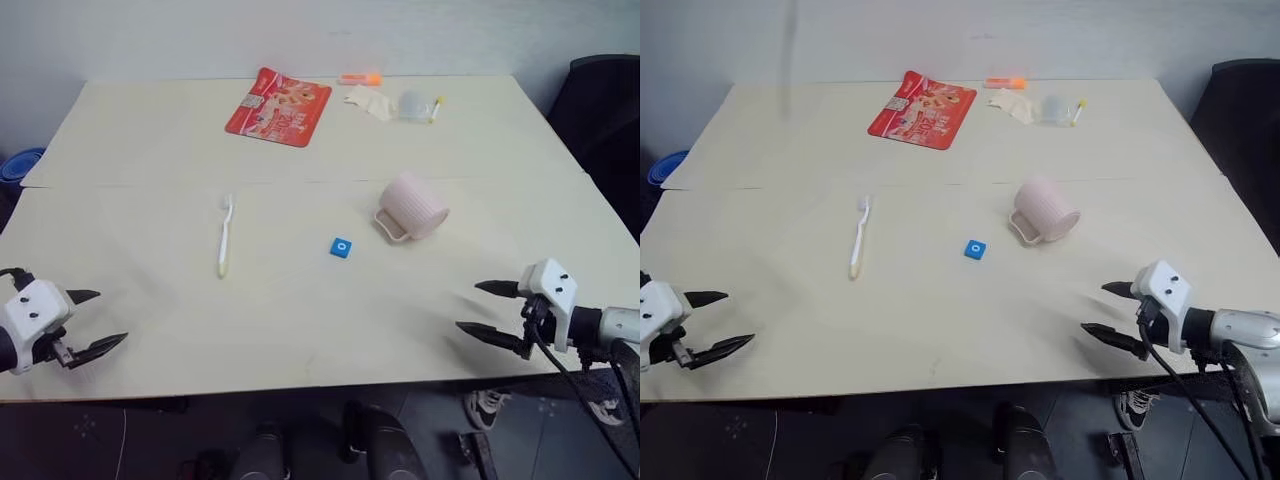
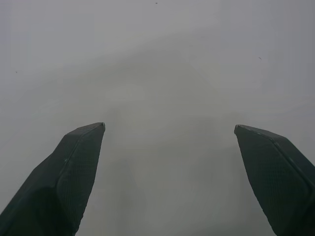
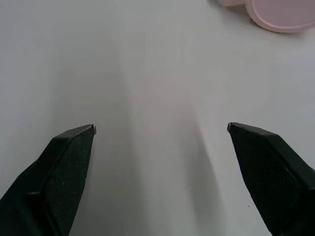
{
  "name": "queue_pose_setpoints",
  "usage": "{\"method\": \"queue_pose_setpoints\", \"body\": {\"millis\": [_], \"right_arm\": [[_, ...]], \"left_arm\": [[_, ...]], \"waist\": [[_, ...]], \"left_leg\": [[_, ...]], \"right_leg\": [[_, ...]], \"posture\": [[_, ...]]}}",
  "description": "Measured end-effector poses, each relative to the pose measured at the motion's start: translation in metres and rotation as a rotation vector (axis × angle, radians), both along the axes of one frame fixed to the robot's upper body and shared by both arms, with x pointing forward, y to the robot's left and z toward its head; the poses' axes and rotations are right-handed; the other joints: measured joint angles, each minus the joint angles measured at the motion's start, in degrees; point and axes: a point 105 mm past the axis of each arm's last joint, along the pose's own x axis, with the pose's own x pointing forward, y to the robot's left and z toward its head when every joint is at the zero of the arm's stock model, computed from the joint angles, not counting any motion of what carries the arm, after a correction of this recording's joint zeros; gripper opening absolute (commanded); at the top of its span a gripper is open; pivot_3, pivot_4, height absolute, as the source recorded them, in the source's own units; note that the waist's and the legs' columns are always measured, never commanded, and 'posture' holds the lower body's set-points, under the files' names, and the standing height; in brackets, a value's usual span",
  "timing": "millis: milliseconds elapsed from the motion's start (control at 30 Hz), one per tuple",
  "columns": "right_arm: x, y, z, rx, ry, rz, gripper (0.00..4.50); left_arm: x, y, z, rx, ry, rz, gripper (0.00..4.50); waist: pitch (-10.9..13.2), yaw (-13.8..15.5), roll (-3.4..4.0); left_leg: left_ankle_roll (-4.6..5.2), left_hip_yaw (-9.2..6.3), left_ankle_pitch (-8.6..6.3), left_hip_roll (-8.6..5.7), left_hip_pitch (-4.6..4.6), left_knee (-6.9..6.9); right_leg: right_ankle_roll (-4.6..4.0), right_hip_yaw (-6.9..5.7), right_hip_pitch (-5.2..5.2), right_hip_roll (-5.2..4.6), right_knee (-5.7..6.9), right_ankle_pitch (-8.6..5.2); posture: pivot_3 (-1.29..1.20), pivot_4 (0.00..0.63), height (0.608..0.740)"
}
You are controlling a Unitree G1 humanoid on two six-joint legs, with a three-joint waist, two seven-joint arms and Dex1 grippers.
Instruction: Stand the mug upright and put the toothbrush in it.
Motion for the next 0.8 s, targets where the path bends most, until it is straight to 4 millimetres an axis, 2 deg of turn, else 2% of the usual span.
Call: {"method": "queue_pose_setpoints", "body": {"millis": [233,300,500,633,800], "right_arm": [[0.001,0.0,-0.001,-0.022,-0.01,0.006,4.5],[0.007,0.001,-0.001,-0.031,-0.041,-0.006,4.5],[0.008,0.002,-0.001,-0.014,-0.024,-0.016,4.5],[0.01,0.013,0.004,0.023,-0.028,0.006,4.5],[0.026,0.055,0.019,0.095,-0.094,0.094,4.5]], "left_arm": [[-0.003,0.0,-0.005,-0.012,-0.001,0.019,4.48],[-0.005,-0.001,-0.008,-0.026,0.03,0.045,4.48],[0.0,0.0,-0.003,-0.062,0.026,0.078,4.48],[0.007,-0.024,0.015,-0.162,-0.008,0.016,4.48],[0.011,-0.075,0.044,-0.309,-0.021,-0.153,4.48]], "waist": [[0.0,-0.1,0.0],[0.0,0.0,0.0],[0.0,0.0,-0.01],[0.0,0.1,-0.01],[0.0,-0.4,-0.01]], "left_leg": [[-0.03,0.03,0.01,0.0,0.0,0.0],[-0.07,0.06,0.04,-0.01,0.02,0.0],[-0.08,0.06,0.05,0.01,0.02,0.01],[-0.27,0.04,0.16,0.0,0.02,0.01],[-0.47,0.1,0.24,0.05,0.05,0.02]], "right_leg": [[0.0,0.02,-0.01,0.0,-0.01,0.0],[0.0,0.02,-0.01,0.01,0.03,0.0],[0.0,0.01,-0.01,0.05,0.04,0.0],[0.0,0.07,0.0,0.03,0.06,0.0],[-0.01,0.2,-0.03,0.18,0.4,0.0]], "posture": [[0.0,0.15,0.74],[0.0,0.15,0.74],[0.0,0.15,0.74],[0.0,0.15,0.74],[0.0,0.15,0.74]]}}
